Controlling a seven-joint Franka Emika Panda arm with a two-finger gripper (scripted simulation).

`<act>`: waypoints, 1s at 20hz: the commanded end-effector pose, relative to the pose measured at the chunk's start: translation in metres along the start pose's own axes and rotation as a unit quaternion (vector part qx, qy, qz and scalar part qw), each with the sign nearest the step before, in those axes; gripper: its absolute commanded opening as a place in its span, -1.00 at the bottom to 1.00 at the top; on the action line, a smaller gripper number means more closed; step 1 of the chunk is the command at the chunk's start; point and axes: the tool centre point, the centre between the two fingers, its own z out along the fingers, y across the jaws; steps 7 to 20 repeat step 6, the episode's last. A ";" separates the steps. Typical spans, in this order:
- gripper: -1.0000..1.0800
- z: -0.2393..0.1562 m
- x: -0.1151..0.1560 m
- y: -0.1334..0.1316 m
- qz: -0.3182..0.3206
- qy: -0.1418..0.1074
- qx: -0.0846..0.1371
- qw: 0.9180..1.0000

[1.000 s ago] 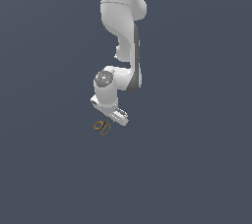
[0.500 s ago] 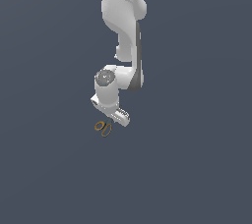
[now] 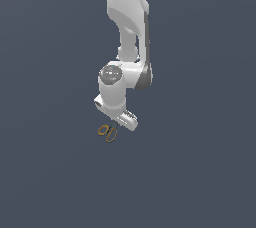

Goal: Pick up the object and move it to a goal position.

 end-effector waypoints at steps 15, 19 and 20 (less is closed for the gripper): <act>-1.00 -0.013 0.005 -0.010 0.000 0.000 0.000 1.000; -1.00 -0.013 0.005 -0.010 0.000 0.000 0.000 1.000; -1.00 -0.013 0.005 -0.010 0.000 0.000 0.000 1.000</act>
